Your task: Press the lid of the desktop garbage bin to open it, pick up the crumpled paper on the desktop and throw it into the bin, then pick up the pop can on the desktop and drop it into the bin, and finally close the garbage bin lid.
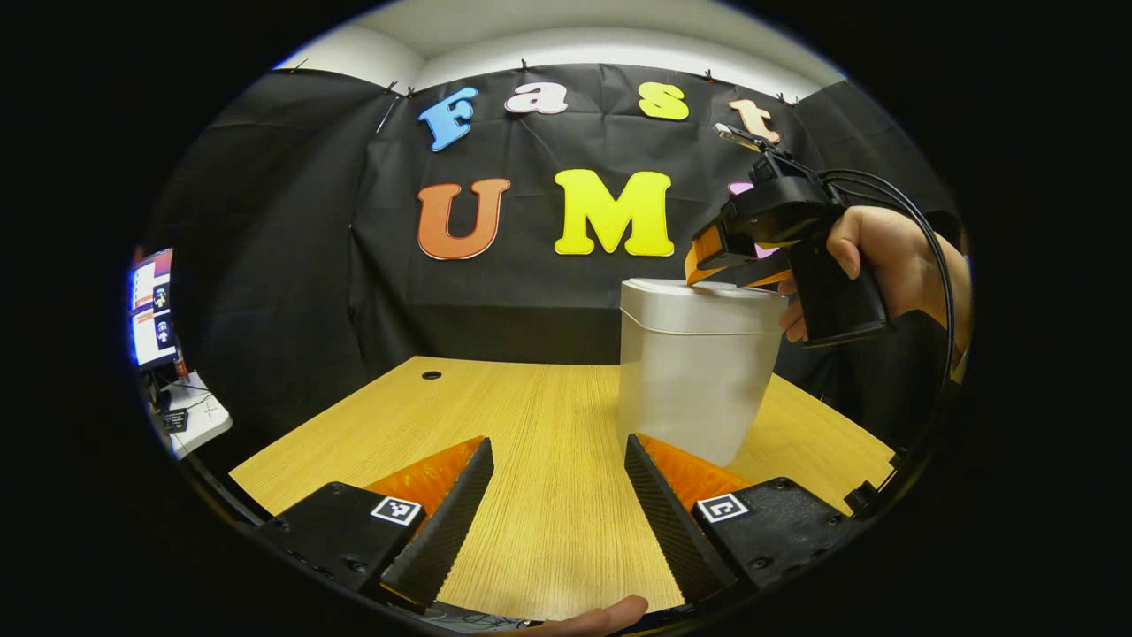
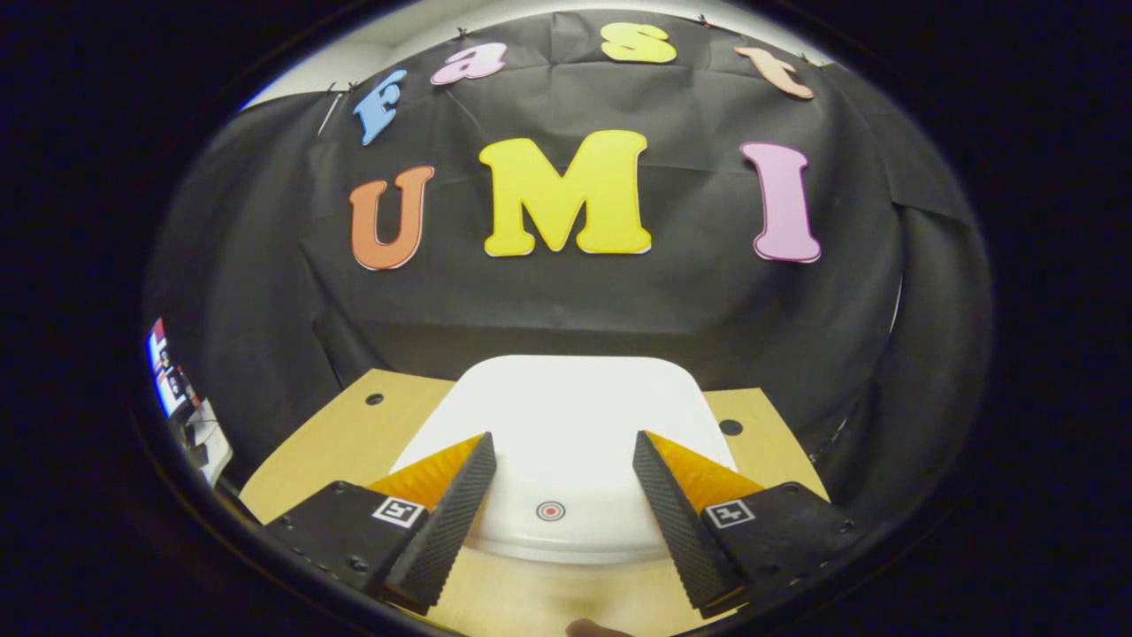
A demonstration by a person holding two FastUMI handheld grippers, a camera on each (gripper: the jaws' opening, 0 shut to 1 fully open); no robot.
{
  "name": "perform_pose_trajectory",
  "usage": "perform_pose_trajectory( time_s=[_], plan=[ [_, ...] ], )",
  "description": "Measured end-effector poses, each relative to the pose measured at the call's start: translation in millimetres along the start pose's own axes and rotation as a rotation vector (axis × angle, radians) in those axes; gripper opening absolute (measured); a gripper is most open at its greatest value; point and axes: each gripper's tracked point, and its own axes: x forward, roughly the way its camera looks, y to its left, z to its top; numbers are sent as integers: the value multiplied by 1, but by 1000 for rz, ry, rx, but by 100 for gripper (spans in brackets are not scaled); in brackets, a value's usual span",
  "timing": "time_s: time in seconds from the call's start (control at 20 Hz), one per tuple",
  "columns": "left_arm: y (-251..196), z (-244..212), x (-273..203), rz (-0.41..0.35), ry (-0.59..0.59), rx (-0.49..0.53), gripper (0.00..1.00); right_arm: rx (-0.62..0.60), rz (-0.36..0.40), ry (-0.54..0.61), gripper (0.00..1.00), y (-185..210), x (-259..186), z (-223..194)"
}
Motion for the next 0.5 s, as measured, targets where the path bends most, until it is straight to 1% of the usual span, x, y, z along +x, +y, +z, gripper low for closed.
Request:
perform_pose_trajectory(
  time_s=[0.05, 0.2, 0.3, 0.35, 0.5],
  plan=[
    [-1, 1, 0, -1, -3, 3, 97, 5, 2, -9, 99, 0, -1, 0],
    [-1, 2, 0, -3, -7, 13, 97, 24, 17, -114, 99, 0, -2, 9],
    [3, 0, 1, 8, -5, 14, 97, -15, 23, -151, 96, 2, 1, 5],
    [5, -1, 3, 12, -1, 7, 97, -24, 21, -160, 97, 1, -2, 4],
    [13, -1, 5, 31, 3, -14, 97, 30, 37, -252, 97, -4, -15, 2]
  ],
)
